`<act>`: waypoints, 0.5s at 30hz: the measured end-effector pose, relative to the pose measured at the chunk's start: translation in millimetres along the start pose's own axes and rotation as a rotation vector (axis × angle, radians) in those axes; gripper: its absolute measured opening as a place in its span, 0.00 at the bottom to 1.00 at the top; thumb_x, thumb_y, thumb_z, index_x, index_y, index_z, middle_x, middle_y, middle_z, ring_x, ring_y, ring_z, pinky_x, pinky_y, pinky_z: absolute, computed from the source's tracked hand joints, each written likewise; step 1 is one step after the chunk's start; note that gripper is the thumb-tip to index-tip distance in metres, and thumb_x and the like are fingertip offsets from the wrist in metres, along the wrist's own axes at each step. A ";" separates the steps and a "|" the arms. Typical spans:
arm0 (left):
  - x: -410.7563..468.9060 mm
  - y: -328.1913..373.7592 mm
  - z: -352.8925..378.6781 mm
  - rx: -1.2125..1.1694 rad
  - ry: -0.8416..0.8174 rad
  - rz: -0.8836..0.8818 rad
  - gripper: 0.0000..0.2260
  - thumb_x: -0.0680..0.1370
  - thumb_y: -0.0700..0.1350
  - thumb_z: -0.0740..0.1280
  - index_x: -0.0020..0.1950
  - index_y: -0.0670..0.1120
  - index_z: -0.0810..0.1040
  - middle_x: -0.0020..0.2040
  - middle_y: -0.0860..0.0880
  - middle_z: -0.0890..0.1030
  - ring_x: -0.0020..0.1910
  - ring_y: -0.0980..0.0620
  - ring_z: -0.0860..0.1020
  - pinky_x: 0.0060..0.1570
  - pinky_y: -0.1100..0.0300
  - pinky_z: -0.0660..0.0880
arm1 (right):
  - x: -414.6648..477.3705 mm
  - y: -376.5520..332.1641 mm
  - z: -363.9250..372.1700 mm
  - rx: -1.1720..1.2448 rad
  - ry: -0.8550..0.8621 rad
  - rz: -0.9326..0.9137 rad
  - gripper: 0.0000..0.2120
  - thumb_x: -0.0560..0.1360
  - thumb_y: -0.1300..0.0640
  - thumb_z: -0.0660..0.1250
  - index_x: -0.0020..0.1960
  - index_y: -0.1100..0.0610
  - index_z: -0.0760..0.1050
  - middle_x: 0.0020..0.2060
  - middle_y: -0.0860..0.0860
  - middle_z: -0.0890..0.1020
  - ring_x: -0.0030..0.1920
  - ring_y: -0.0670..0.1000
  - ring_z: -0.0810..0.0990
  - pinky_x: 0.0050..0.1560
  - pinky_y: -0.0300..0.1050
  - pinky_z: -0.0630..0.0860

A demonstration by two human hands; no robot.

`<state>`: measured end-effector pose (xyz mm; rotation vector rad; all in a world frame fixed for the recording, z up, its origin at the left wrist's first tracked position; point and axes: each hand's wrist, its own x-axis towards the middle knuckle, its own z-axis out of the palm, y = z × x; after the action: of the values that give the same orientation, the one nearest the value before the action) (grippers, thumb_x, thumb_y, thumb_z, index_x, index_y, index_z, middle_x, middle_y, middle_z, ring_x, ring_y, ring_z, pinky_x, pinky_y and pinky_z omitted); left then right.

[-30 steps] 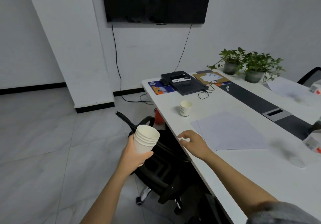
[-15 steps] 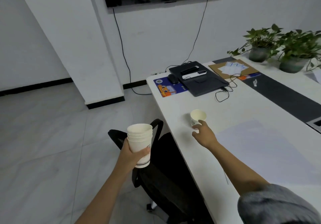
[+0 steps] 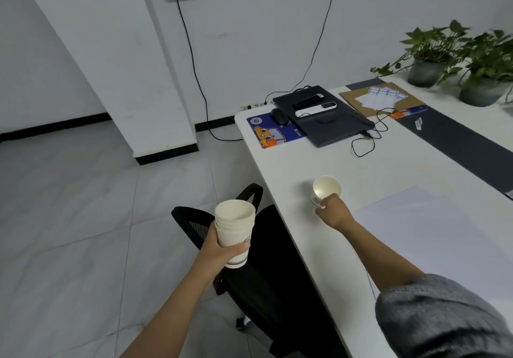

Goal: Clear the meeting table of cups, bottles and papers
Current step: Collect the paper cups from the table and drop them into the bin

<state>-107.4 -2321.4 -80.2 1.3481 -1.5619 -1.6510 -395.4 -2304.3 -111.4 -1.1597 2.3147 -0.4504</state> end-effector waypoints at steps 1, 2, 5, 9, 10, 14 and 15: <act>1.3 -0.6 -1.8 0.012 -0.028 -0.005 0.37 0.61 0.45 0.77 0.65 0.54 0.63 0.55 0.58 0.75 0.53 0.61 0.74 0.47 0.68 0.71 | -2.4 0.4 -0.1 0.008 0.017 0.025 0.18 0.77 0.58 0.61 0.62 0.68 0.71 0.61 0.61 0.74 0.57 0.62 0.76 0.54 0.46 0.72; 2.8 -1.1 -3.6 0.018 -0.056 -0.017 0.36 0.62 0.44 0.77 0.66 0.54 0.63 0.55 0.57 0.75 0.53 0.61 0.74 0.46 0.68 0.71 | -7.5 -1.4 -2.8 0.018 0.034 0.043 0.18 0.77 0.57 0.61 0.61 0.68 0.71 0.60 0.62 0.75 0.56 0.62 0.76 0.54 0.45 0.72; 8.9 -2.3 -10.1 0.004 -0.137 -0.048 0.40 0.58 0.47 0.78 0.66 0.52 0.65 0.56 0.53 0.77 0.54 0.57 0.76 0.46 0.65 0.73 | -29.4 -15.8 -18.3 0.070 0.122 0.026 0.15 0.78 0.58 0.59 0.58 0.67 0.76 0.59 0.62 0.75 0.56 0.62 0.75 0.48 0.43 0.70; 14.6 3.5 -16.9 0.006 -0.253 -0.031 0.41 0.55 0.50 0.78 0.66 0.52 0.66 0.57 0.50 0.78 0.56 0.54 0.77 0.51 0.61 0.74 | -77.0 -50.6 -45.4 0.247 0.304 -0.051 0.10 0.77 0.60 0.59 0.53 0.63 0.76 0.53 0.58 0.79 0.48 0.54 0.74 0.41 0.41 0.67; 15.0 4.8 -20.0 0.016 -0.282 -0.009 0.38 0.57 0.48 0.77 0.65 0.53 0.67 0.57 0.50 0.79 0.56 0.53 0.78 0.51 0.62 0.74 | -89.8 -61.2 -48.9 0.324 0.358 -0.065 0.07 0.77 0.60 0.60 0.51 0.60 0.74 0.50 0.56 0.79 0.47 0.53 0.74 0.38 0.42 0.67; 19.3 9.7 -32.6 0.088 -0.332 0.084 0.30 0.62 0.44 0.77 0.58 0.58 0.68 0.57 0.51 0.78 0.57 0.53 0.76 0.50 0.63 0.73 | -140.8 -113.2 -55.5 0.534 0.502 -0.169 0.09 0.75 0.62 0.64 0.44 0.51 0.65 0.40 0.50 0.74 0.37 0.47 0.72 0.30 0.32 0.67; 20.2 12.5 -36.6 0.103 -0.340 0.102 0.28 0.63 0.43 0.77 0.57 0.57 0.68 0.56 0.51 0.77 0.57 0.53 0.76 0.49 0.63 0.72 | -152.7 -124.7 -51.9 0.538 0.531 -0.185 0.08 0.75 0.61 0.65 0.46 0.51 0.67 0.40 0.49 0.74 0.36 0.44 0.72 0.30 0.30 0.68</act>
<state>-86.4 -2358.1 -69.6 1.0545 -1.8968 -1.8287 -267.7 -2249.4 37.7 -1.0629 2.2668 -1.4978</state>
